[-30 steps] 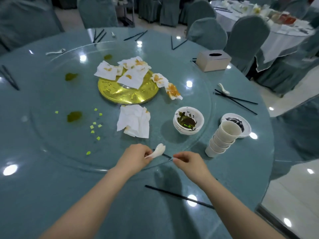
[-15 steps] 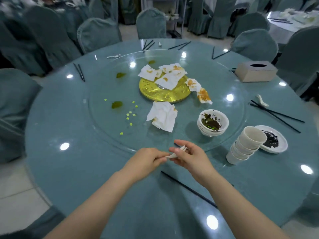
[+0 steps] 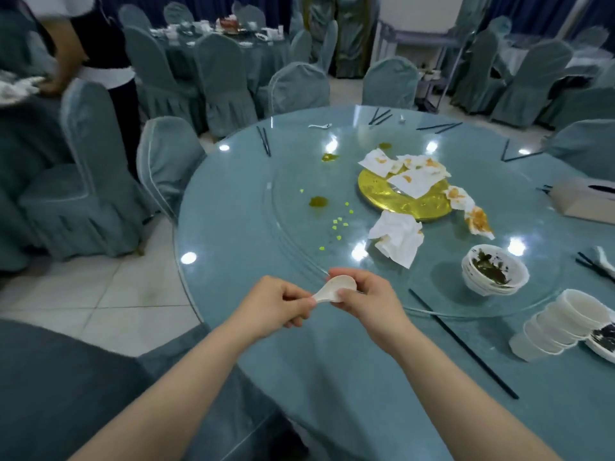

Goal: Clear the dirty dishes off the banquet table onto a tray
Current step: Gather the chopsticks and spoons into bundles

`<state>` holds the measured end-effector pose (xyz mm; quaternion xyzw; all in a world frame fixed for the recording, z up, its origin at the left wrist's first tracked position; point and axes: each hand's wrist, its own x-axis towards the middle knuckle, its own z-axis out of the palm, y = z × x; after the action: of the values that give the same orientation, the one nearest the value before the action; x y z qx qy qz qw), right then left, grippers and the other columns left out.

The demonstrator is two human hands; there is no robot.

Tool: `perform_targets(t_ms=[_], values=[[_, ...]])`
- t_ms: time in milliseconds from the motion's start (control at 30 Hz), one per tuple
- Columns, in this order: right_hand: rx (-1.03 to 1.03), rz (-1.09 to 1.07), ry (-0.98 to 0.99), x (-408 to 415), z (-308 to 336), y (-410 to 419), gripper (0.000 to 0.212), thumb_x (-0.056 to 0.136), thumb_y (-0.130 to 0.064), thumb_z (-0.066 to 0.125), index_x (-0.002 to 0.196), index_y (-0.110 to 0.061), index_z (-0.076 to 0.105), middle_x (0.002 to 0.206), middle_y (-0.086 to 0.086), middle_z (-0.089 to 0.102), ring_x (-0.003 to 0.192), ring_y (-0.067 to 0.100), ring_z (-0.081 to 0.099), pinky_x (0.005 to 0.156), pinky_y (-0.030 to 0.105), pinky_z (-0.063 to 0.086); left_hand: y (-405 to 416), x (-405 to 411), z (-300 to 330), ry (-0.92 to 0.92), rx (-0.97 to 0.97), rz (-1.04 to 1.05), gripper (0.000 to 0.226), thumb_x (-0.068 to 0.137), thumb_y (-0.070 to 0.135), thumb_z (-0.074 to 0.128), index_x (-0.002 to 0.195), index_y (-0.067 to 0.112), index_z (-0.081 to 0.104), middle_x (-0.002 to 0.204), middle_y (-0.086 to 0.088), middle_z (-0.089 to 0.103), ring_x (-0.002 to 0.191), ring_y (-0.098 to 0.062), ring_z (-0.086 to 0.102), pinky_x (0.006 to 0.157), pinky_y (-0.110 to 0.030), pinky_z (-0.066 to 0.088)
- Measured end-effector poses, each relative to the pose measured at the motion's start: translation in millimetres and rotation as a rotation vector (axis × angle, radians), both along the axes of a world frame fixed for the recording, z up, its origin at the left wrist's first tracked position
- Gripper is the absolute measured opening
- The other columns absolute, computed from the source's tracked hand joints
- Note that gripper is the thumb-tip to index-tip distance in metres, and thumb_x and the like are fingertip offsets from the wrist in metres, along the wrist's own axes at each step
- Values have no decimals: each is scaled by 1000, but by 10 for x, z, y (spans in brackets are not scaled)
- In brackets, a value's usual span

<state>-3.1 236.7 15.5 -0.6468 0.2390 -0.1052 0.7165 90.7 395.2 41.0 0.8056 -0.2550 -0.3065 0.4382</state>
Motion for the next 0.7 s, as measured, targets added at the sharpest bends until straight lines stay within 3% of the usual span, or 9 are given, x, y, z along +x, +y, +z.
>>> perform_targets(t_ms=[167,333,533,700], values=[[13,163,-34,517,131,956,20,91,-2,55,99,-14,69,90,2,73,80,12,68,70,21,55,1137,221,129,-39,-1,244,25,89,16,61,65,21,67,53,7,65,45,-4,57,48,-15,45],[25,269,-75,990,174,2245,18,96,-6,51,99,-15,66,86,-2,74,74,13,70,68,20,56,2723,441,330,-13,-130,535,17,91,13,59,78,16,69,59,2,70,46,-4,60,43,-14,44],[-69,403,-98,1477,216,3665,17,94,-11,54,105,-20,65,97,-1,75,88,16,71,70,21,53,4385,639,460,0,-159,739,16,93,12,53,80,15,62,57,2,69,47,-8,62,43,-17,44],[-119,475,-77,1829,287,4390,18,94,-11,55,105,-21,65,97,-4,74,90,15,70,70,20,53,5314,764,495,25,-167,860,13,94,13,50,87,13,61,63,-2,71,51,-13,64,50,-23,47]])
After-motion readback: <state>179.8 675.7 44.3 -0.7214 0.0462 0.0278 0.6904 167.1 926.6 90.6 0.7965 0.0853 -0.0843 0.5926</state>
